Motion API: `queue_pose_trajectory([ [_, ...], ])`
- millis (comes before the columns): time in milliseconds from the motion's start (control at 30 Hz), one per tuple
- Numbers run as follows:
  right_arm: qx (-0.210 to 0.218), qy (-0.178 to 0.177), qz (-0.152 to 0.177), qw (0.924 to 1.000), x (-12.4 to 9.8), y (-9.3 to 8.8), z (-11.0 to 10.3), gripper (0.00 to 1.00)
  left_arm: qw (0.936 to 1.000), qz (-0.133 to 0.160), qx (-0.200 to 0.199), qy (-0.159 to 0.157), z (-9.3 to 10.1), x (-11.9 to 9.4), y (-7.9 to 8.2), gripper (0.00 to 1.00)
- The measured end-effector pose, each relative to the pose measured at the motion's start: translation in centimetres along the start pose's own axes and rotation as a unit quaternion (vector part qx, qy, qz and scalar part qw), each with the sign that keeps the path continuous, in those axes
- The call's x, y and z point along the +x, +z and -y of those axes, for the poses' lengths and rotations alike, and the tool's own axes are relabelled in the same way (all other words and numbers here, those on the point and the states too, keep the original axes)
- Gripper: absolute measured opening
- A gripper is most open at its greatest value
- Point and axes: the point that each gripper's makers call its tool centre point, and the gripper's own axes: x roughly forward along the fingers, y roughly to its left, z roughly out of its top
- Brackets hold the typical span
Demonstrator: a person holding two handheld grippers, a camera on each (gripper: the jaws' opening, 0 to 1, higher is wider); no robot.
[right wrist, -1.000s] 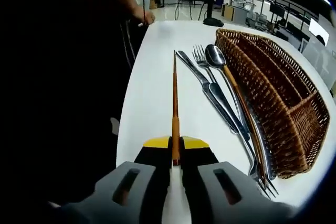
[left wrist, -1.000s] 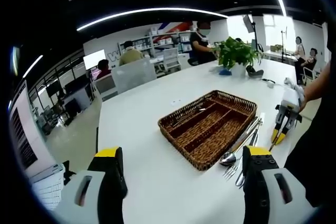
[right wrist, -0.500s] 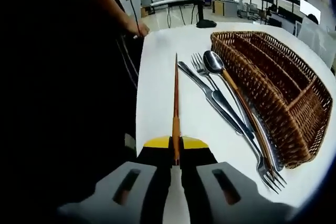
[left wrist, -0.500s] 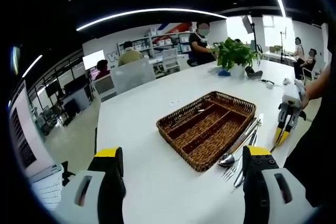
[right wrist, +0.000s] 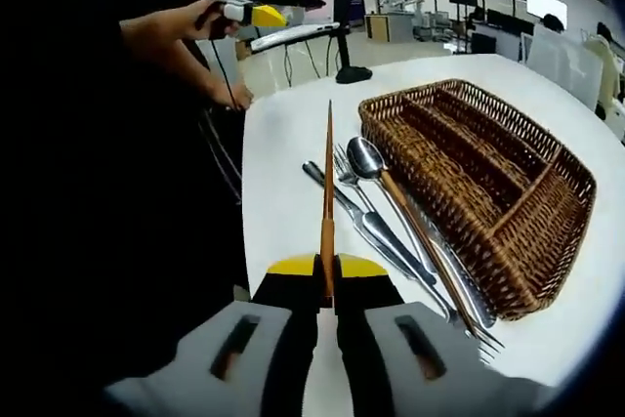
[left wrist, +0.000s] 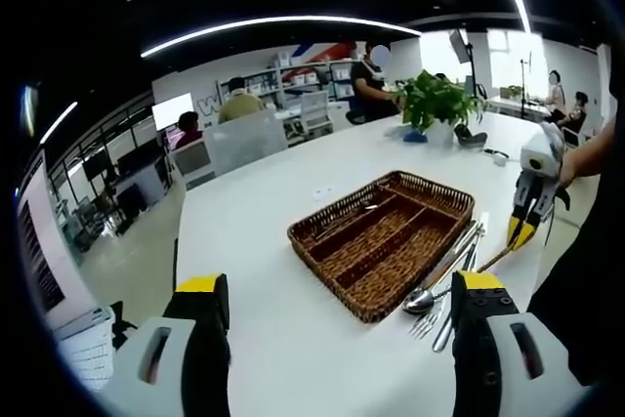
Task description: Arrange the knives, forks, and spoons in their matching storage slots by inserting each utensil handle-first until every utensil is classified and aligned in the correct compartment
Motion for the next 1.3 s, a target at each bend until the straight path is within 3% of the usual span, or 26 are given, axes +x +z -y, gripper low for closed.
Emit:
queue_pose_trajectory([
  [200, 0.012, -0.040, 0.023, 0.9989, -1.0, 1.1, 1.7, 0.02, 1.0000, 0.001, -0.001, -0.005, 0.2, 0.2, 0.2, 0.96],
  [400, 0.026, -0.074, 0.018, 0.9968, -1.6, 1.1, 3.1, 0.02, 1.0000, 0.004, -0.003, -0.005, 0.2, 0.4, 0.5, 0.96],
  [633, 0.065, -0.154, 0.033, 0.9853, -3.4, 1.2, 6.3, 0.02, 1.0000, 0.005, -0.002, -0.007, 0.2, 0.4, 0.7, 0.96],
  [867, 0.103, -0.237, 0.045, 0.9650, -5.9, 1.2, 9.6, 0.02, 0.9999, 0.006, -0.002, -0.011, 0.5, 0.6, 0.8, 0.96],
  [1033, 0.127, -0.268, 0.051, 0.9535, -7.0, 1.2, 10.7, 0.02, 0.9999, 0.005, 0.000, -0.013, 0.7, 0.6, 0.8, 0.96],
  [1267, 0.182, -0.343, 0.074, 0.9185, -9.6, 1.1, 12.9, 0.02, 0.9999, 0.006, 0.002, -0.015, 0.8, 0.6, 0.9, 0.96],
  [1300, 0.186, -0.368, 0.075, 0.9082, -10.5, 1.0, 13.6, 0.02, 0.9999, 0.006, 0.002, -0.016, 0.9, 0.6, 0.9, 0.96],
])
